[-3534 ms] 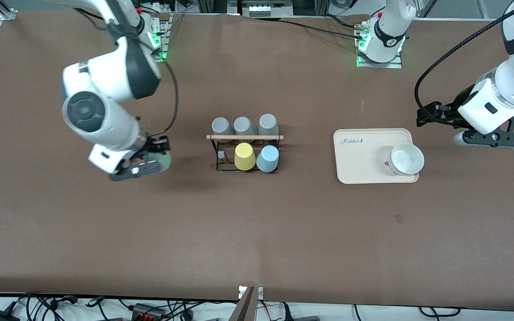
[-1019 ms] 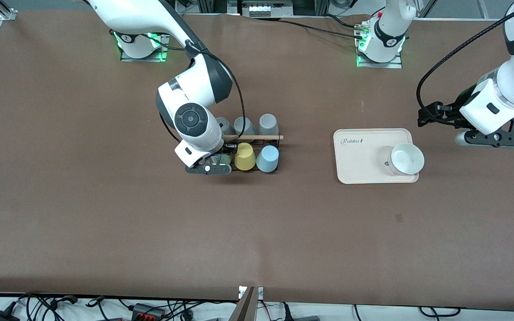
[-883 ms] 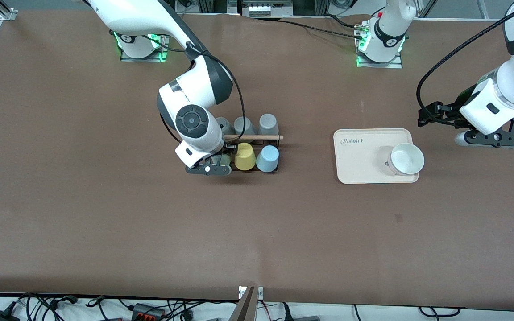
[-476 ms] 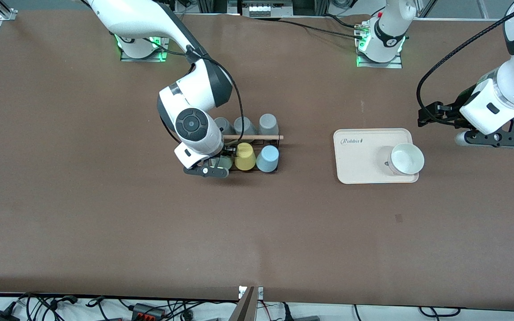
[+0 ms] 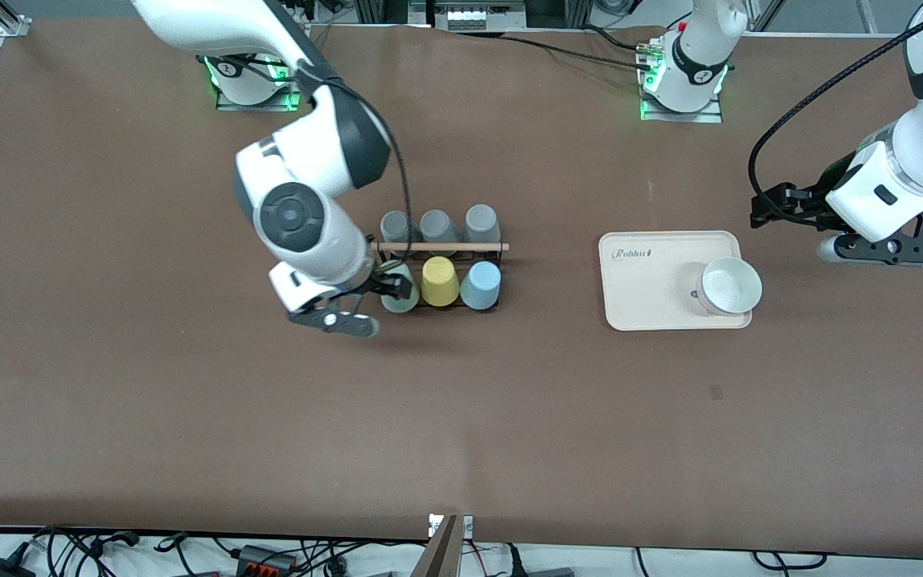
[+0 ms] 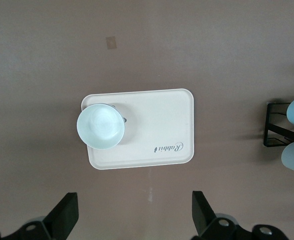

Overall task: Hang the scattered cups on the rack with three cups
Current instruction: 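Open the right gripper and withdraw it from the rack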

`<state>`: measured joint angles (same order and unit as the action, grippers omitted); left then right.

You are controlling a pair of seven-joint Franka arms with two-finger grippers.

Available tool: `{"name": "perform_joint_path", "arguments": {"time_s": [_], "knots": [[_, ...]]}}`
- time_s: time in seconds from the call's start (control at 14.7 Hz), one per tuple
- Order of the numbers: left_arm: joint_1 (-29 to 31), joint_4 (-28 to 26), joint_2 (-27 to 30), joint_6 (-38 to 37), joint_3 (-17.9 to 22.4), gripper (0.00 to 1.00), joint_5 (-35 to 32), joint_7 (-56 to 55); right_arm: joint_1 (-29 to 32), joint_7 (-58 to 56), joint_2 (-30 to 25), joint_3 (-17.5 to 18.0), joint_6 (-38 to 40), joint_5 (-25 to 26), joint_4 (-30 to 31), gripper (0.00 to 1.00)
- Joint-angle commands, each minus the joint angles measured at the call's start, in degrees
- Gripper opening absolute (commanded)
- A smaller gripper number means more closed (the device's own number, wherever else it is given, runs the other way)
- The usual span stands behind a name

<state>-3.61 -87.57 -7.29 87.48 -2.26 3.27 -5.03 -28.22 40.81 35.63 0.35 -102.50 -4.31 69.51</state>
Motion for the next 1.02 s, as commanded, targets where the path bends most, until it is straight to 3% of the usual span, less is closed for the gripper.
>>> {"name": "perform_joint_path", "arguments": {"time_s": [0.0, 0.54, 0.82, 0.95], "knots": [[0.4, -0.8, 1.2, -0.4, 0.0, 1.00, 1.0, 0.4, 6.4, -1.2, -3.0, 0.8, 3.1, -0.3, -1.8, 1.00], [0.5, -0.8, 1.2, -0.4, 0.1, 1.00, 1.0, 0.4, 21.3, -21.0, -12.8, -0.7, 16.0, -0.2, -1.9, 1.00], [0.5, -0.8, 1.2, -0.4, 0.0, 1.00, 1.1, 0.4, 28.6, -33.1, -16.2, -1.1, 16.0, 0.4, -1.1, 1.00], [0.4, -0.8, 1.1, -0.4, 0.0, 1.00, 1.1, 0.4, 29.4, -35.5, -18.0, -1.1, 11.9, 4.3, 2.0, 1.00]]}}
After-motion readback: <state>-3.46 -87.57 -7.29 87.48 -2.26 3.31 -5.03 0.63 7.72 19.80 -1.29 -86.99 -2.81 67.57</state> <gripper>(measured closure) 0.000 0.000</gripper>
